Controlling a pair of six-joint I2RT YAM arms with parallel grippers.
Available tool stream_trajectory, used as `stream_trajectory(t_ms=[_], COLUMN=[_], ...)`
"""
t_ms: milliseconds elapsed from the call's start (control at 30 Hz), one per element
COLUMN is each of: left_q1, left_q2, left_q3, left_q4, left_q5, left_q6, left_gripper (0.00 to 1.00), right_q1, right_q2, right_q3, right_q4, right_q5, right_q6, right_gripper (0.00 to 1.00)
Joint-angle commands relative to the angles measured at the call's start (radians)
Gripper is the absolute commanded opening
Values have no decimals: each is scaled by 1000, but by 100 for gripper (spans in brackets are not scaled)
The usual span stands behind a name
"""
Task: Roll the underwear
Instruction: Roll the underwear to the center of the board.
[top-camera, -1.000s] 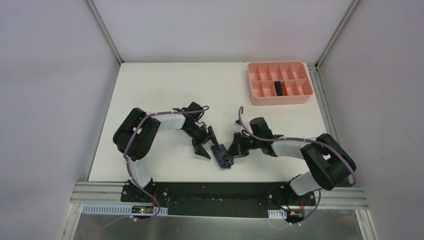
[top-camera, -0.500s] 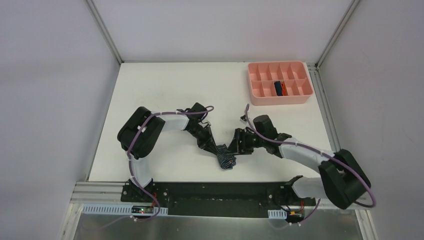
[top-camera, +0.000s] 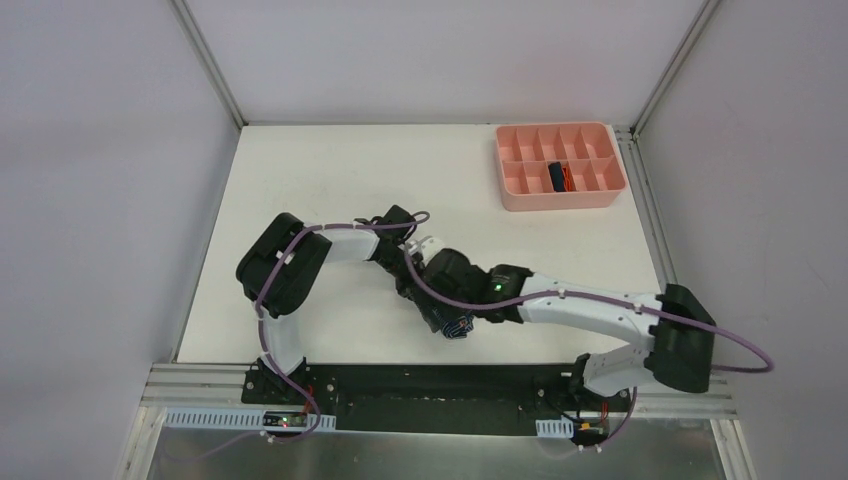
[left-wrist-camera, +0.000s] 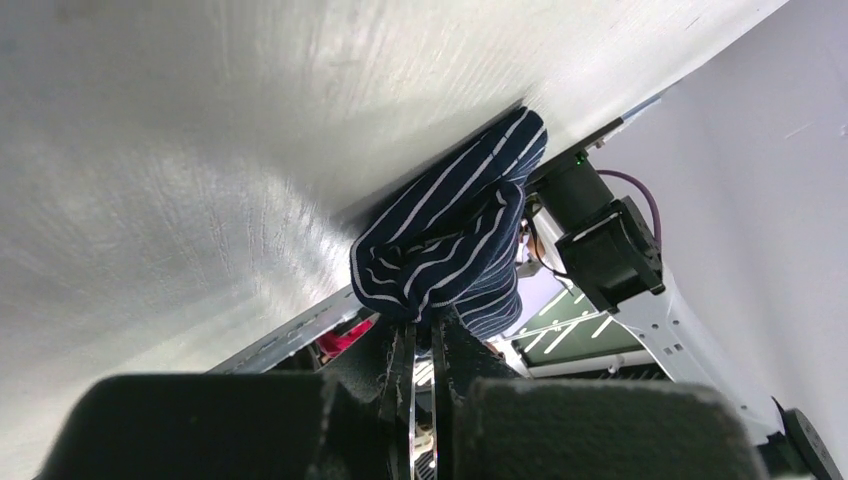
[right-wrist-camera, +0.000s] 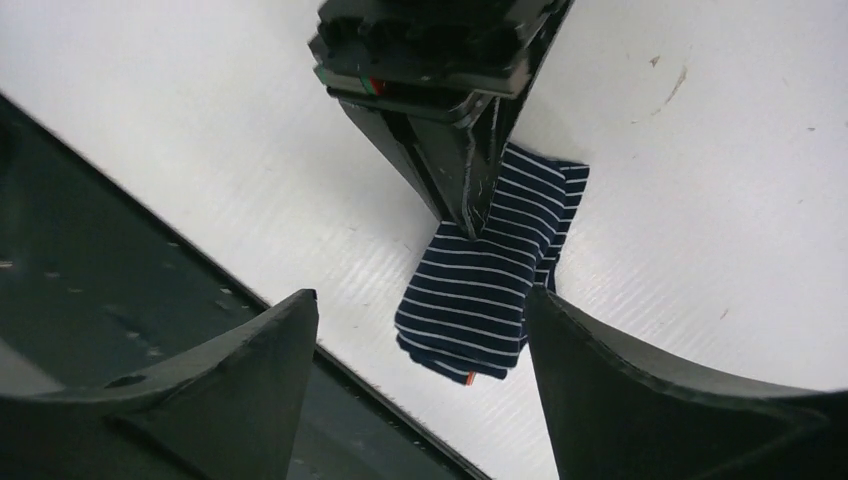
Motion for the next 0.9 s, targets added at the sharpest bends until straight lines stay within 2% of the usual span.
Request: stream_trajectory(t_ms=[0, 267, 367, 433, 567, 633, 700, 867], left_q1=[-17, -16, -17, -16, -15, -15, -12, 6], left_q2=[56, 65, 65, 64, 57, 48, 37, -7], left_q3=[-9, -1, 1, 1, 4, 7, 13, 21], left_q4=[-49, -49, -49, -50, -50, -50, -49, -50], left_q5=[4, 6, 9, 8, 14, 20, 22, 26], left_q6=[-12, -16, -17, -19, -21, -24, -28, -45], left_gripper=[0, 0, 0, 0, 0, 5, 14, 36], right_q1=[94, 146, 147, 146, 130, 105, 64, -73], right_q2=[139, 282, 282, 282, 268, 233, 179, 6], right_q3=[84, 122, 84, 59, 2, -33, -71, -215], right_q4=[-174, -199, -161, -141, -98, -67, -23, 170], right_q5=[259, 290, 281, 276, 265, 239, 170, -97], right_q6=[-71, -44, -31, -22, 15, 44, 72, 115], right_gripper=[78, 78, 66, 54, 41, 32, 26, 23])
